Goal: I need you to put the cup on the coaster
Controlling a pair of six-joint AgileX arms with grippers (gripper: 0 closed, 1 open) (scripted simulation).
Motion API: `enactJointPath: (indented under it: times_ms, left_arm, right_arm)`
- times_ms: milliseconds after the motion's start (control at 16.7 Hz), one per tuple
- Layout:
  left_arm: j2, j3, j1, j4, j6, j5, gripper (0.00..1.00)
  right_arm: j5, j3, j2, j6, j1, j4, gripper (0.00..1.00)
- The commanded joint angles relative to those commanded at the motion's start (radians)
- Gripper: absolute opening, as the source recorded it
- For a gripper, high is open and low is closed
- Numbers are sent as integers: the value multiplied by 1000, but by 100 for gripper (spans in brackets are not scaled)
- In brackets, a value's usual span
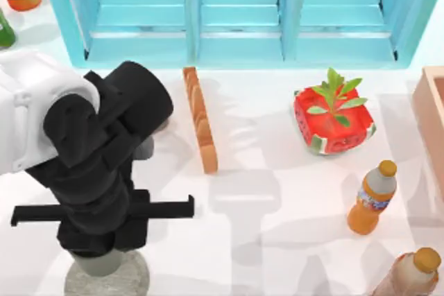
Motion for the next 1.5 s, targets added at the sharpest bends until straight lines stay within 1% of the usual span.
enactJointPath:
  times_ms: [420, 840, 1140, 1500]
  left_arm:
    - [9, -14, 6, 17, 4, 0, 0]
    - [67, -186, 23, 265, 22, 2, 0]
    - [79, -201, 25, 282, 25, 2, 0]
    - [79, -201, 25, 282, 25, 2, 45]
  right_arm:
    - [0, 0, 0, 0, 0, 0, 100]
    - [0, 0, 0, 0, 0, 0, 100]
    - [0, 0, 0, 0, 0, 0, 100]
    - [0, 0, 0, 0, 0, 0, 100]
